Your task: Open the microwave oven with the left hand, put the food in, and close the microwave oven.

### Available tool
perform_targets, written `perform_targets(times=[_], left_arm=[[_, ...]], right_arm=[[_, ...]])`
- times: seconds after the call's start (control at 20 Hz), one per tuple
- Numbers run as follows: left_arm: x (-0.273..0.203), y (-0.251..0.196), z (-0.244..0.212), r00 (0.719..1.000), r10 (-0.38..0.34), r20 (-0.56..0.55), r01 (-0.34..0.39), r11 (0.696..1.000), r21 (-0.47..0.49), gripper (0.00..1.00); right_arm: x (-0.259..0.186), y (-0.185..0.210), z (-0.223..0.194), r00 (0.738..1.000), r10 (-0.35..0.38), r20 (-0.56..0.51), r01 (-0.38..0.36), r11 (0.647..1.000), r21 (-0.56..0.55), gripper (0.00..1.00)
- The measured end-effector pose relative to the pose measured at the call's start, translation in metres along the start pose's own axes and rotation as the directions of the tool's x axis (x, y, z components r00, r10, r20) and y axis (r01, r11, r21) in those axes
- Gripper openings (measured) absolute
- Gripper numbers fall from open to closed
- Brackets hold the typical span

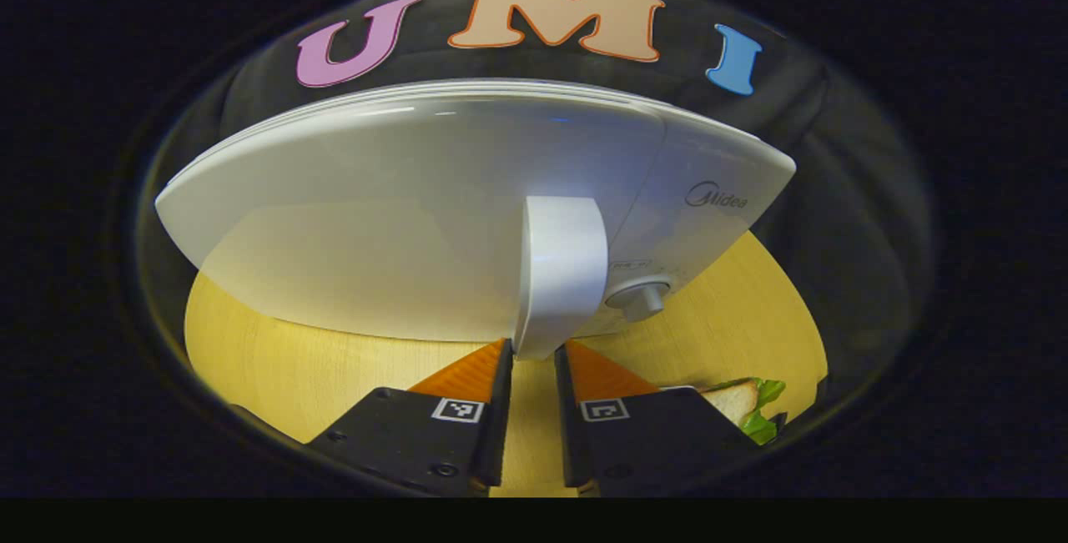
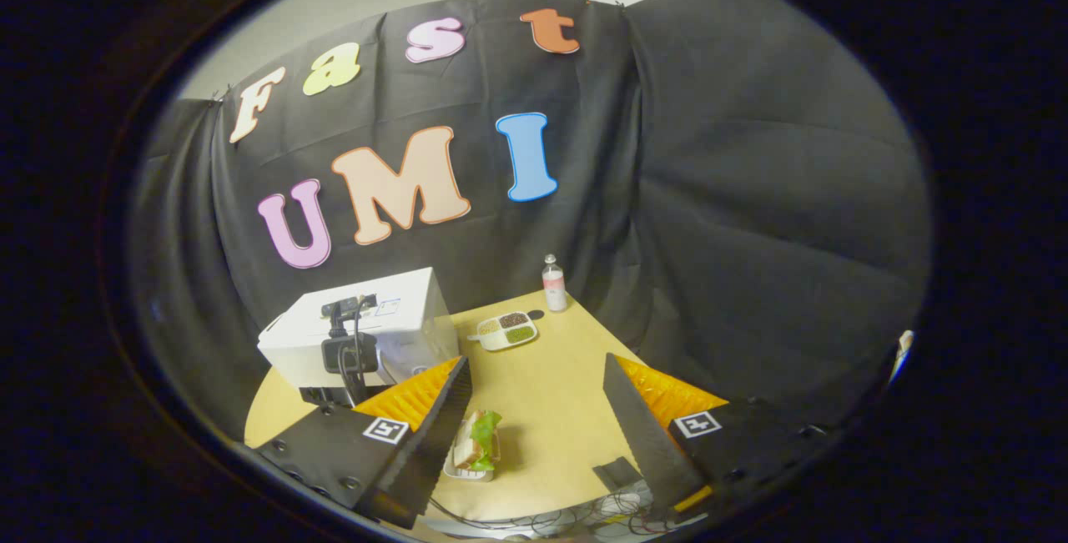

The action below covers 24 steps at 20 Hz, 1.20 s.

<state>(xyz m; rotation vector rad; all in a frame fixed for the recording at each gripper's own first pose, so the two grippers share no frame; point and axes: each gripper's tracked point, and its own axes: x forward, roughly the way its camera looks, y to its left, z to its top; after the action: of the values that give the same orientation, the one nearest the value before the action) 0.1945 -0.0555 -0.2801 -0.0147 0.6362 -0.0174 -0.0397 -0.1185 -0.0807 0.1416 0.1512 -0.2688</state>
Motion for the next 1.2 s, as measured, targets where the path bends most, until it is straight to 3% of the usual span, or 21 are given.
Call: perform_targets(times=[0.05,0.45,0.7,0.75,0.85,0.9,0.95,1.05,1.1,1.15,1.2], left_arm=[[0.000,0.000,-0.001,1.000,-0.002,-0.006,0.002,1.000,0.009,0.25],[-0.005,0.000,-0.004,0.998,0.032,0.050,-0.030,0.999,-0.029,0.11],[-0.023,0.003,-0.014,0.996,0.052,0.074,-0.050,0.998,-0.034,0.07],[-0.029,0.009,-0.010,0.990,0.052,0.130,-0.052,0.999,-0.006,0.00],[-0.033,0.017,-0.022,0.991,0.037,0.127,-0.042,0.998,0.037,0.00],[-0.036,0.017,-0.030,0.995,0.019,0.099,-0.022,0.999,0.032,0.00],[-0.038,0.018,-0.033,0.995,0.006,0.099,-0.007,1.000,0.014,0.01],[-0.040,0.019,-0.035,0.994,-0.017,0.105,0.018,1.000,-0.009,0.02],[-0.042,0.018,-0.034,0.994,-0.025,0.111,0.027,1.000,-0.013,0.07],[-0.041,0.016,-0.032,0.992,-0.036,0.120,0.037,0.999,-0.008,0.27],[-0.041,0.013,-0.029,0.991,-0.042,0.125,0.041,0.999,0.007,0.31]], right_arm=[[0.002,0.001,-0.001,1.000,0.006,-0.002,-0.006,1.000,-0.002,0.99],[0.006,0.015,-0.014,0.997,0.058,-0.047,-0.058,0.998,-0.008,0.99],[0.003,0.019,-0.028,0.994,0.069,-0.089,-0.070,0.998,-0.005,0.98],[0.003,0.021,-0.029,0.993,0.074,-0.092,-0.074,0.997,-0.001,0.98],[0.005,0.029,-0.032,0.989,0.100,-0.106,-0.098,0.995,0.021,0.98],[0.005,0.033,-0.034,0.986,0.121,-0.116,-0.118,0.993,0.031,0.98],[0.005,0.038,-0.037,0.983,0.138,-0.124,-0.135,0.990,0.035,0.91],[0.005,0.043,-0.039,0.979,0.157,-0.129,-0.155,0.988,0.027,0.91],[0.004,0.044,-0.040,0.978,0.162,-0.131,-0.160,0.987,0.026,0.91],[0.002,0.046,-0.041,0.977,0.167,-0.133,-0.165,0.986,0.028,0.91],[0.001,0.047,-0.041,0.976,0.171,-0.133,-0.168,0.985,0.032,0.90]])
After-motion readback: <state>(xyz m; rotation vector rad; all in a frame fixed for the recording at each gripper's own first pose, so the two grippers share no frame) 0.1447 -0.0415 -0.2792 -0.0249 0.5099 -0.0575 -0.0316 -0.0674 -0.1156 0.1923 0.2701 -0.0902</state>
